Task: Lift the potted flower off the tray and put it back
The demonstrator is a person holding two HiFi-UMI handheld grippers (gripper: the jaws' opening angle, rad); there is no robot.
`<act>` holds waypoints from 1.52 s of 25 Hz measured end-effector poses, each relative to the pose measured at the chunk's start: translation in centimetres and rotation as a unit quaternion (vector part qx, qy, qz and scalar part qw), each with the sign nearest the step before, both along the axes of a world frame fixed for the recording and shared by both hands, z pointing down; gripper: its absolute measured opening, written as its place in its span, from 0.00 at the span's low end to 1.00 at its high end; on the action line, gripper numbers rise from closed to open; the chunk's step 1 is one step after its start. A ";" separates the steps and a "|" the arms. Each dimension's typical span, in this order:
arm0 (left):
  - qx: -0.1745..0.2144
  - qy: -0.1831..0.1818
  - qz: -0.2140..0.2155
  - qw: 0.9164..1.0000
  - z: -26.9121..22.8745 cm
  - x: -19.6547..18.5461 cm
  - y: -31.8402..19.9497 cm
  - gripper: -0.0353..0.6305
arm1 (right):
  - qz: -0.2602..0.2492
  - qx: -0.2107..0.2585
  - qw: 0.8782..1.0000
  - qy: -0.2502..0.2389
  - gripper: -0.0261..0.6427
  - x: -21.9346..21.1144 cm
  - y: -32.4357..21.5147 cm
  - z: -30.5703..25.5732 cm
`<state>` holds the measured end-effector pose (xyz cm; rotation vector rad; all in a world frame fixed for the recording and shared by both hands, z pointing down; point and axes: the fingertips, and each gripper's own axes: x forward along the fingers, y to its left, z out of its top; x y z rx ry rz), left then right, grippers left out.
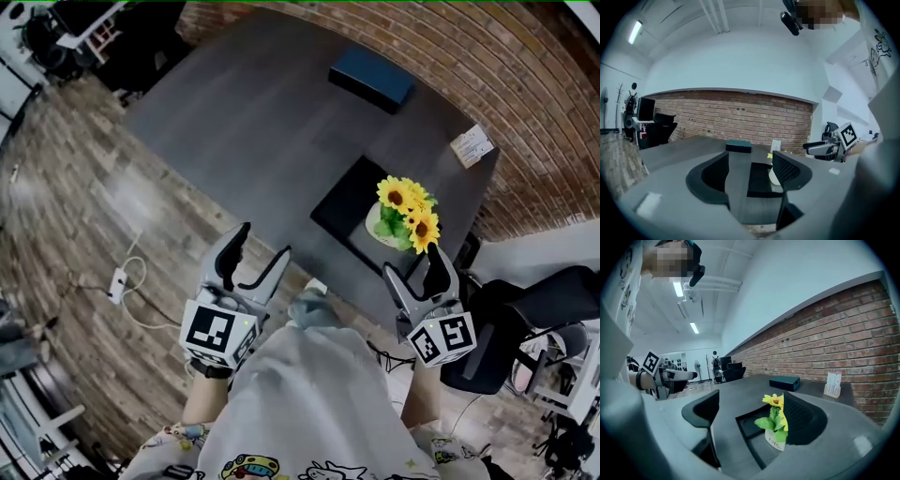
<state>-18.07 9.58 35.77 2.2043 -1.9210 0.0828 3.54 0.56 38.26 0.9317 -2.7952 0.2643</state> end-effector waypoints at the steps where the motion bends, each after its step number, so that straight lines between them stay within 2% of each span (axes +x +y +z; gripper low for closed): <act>1: 0.002 -0.001 0.012 1.000 -0.3 0.2 -1.4 0.50 | 0.009 0.001 1.000 -0.001 0.67 0.2 -0.9 -0.1; 9: 0.010 -0.005 0.095 0.995 -1.7 2.9 -9.8 0.51 | 0.059 0.004 0.998 -0.007 0.70 2.4 -5.6 -0.8; 14: 0.009 -0.003 0.157 0.988 -1.8 5.4 -12.9 0.52 | 0.089 0.006 0.996 -0.004 0.71 3.7 -6.5 -1.1; 19: 0.002 -0.001 0.223 0.975 -1.7 8.0 -15.1 0.53 | 0.121 0.009 0.993 -0.004 0.72 4.7 -6.3 -1.1; 26: -0.005 -0.005 0.310 0.951 -1.5 10.7 -17.2 0.54 | 0.169 0.006 0.986 -0.001 0.74 5.5 -5.5 -0.7; 34: -0.029 -0.008 0.364 0.931 0.6 12.6 -17.8 0.57 | 0.175 -0.002 0.985 0.008 0.75 5.5 -5.6 0.7; 38: -0.039 -0.006 0.380 0.924 2.1 13.2 -17.8 0.60 | 0.164 -0.001 0.986 0.018 0.75 5.1 -6.0 1.6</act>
